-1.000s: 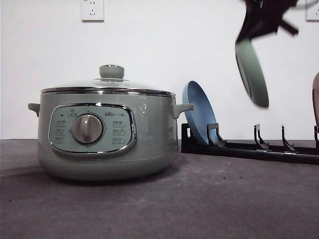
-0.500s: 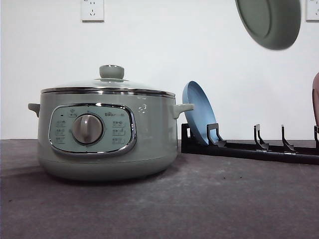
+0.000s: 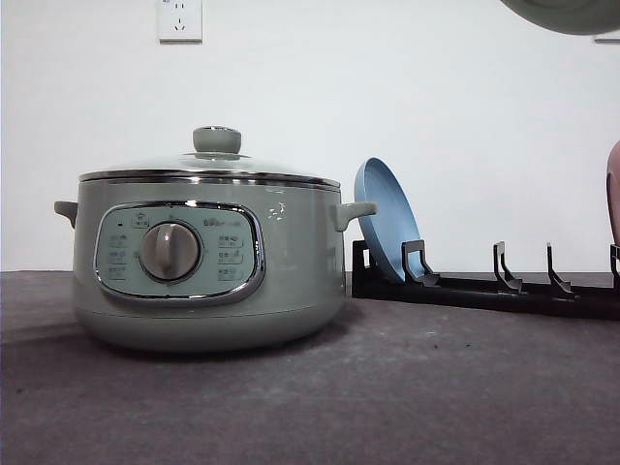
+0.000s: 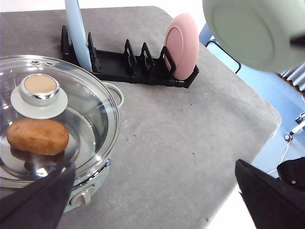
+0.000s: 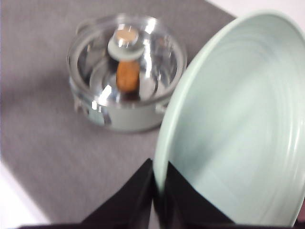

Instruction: Transfer potato from steamer to green plate

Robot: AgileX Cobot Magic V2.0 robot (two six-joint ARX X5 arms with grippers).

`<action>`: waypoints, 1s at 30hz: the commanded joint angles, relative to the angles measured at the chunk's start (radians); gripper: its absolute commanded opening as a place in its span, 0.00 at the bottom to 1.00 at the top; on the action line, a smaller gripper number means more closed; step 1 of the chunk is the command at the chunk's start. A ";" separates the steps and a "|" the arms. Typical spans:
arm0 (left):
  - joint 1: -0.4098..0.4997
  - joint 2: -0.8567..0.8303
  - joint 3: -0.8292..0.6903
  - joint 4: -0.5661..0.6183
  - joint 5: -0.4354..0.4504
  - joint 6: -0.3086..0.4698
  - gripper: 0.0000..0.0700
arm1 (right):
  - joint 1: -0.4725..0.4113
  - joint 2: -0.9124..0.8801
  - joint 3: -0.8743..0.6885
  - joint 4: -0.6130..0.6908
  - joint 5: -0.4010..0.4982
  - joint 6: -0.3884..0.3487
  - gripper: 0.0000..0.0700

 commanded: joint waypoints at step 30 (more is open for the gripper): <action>-0.005 0.013 0.023 0.005 0.005 0.012 1.00 | 0.409 0.106 -0.719 0.333 0.289 0.391 0.00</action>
